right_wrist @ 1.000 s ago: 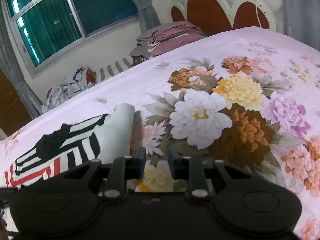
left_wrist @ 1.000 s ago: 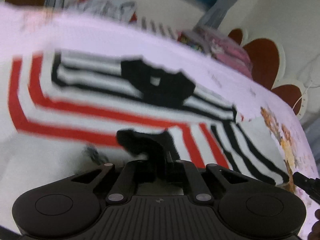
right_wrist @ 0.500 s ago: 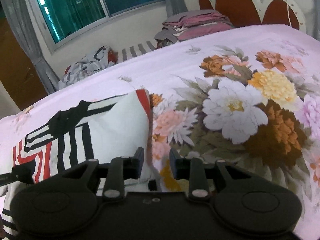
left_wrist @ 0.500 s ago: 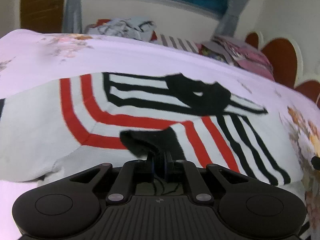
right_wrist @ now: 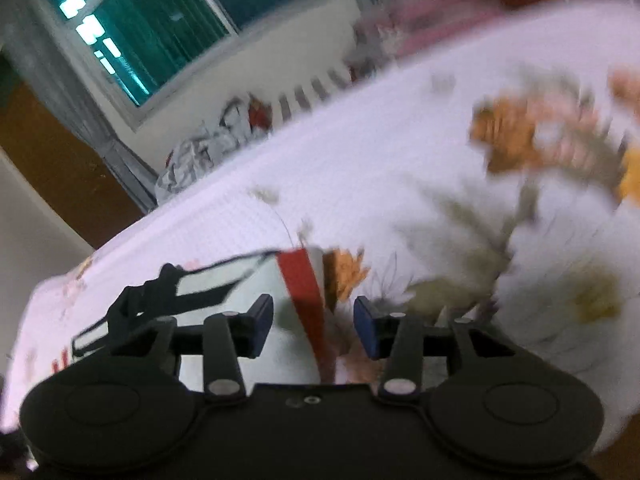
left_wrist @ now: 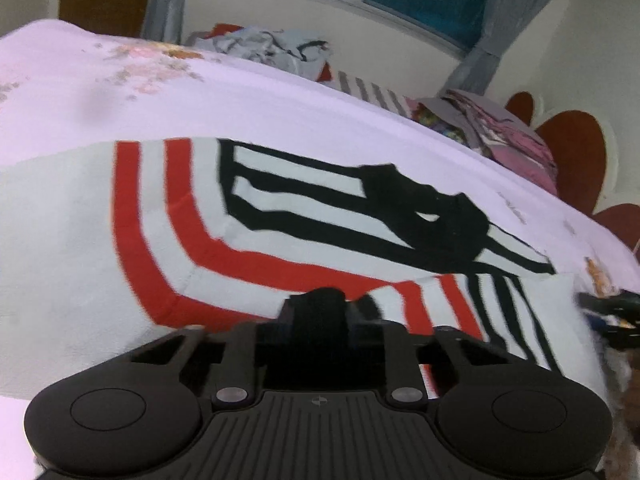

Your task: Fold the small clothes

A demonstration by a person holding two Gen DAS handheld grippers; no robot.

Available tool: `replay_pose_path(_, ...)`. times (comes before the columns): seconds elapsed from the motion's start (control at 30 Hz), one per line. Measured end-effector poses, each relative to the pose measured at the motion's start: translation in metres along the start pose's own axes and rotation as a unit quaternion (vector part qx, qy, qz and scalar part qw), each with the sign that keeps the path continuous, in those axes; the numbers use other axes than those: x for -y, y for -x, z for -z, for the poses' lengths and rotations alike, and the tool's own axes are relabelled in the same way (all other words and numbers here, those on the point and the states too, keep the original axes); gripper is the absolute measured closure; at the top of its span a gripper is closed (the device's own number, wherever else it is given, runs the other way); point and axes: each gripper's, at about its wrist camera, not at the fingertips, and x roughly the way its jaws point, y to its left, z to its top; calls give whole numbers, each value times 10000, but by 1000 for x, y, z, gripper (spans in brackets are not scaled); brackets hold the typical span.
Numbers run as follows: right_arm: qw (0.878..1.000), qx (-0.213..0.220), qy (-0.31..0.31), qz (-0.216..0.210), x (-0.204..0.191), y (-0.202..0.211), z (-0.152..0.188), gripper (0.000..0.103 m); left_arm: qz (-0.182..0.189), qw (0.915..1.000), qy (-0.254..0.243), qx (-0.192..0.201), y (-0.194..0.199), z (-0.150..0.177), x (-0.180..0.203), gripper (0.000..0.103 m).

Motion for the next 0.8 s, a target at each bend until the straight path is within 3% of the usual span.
replay_pose_path(0.03,9999,59,5,-109,1,-1,0,66,17,9999,-70,79,2,1,2,91)
replay_pose_path(0.07,9998,4,31,-216,0,-1,-1,96,11,9996,-144,238,7,3,4,92)
replay_pose_path(0.17,9962,464,703,-209,-20,20,2,95,-201,9934,-604,949,28,12,16,92)
replay_pose_path(0.27,9929,191,1119,362,-23,5,11,95,-550,9942,-763,518,6,21,15,92)
replay_pose_path(0.33,9930,176,1095,406,-20,2,13,95,-552,9940,-751,563,4,21,16,91)
replay_pose_path(0.4,9918,165,1162,513,-25,6,13,93,-566,9951,-651,479,3,17,14,81)
replay_pose_path(0.47,9895,262,1222,724,-31,13,13,69,-691,9958,-383,466,10,11,8,49)
replay_pose_path(0.53,9857,448,1405,816,-37,29,16,62,-1094,9909,-327,716,22,7,11,33)
replay_pose_path(0.57,9846,453,1542,686,-42,32,17,63,-1046,9905,-353,822,26,4,14,34)
replay_pose_path(0.63,9791,290,1971,402,-59,29,25,67,-534,9948,-421,764,22,-2,34,34)
replay_pose_path(0.8,9541,-106,2992,-5,-107,4,51,68,206,9907,-1307,316,-15,1,112,34)
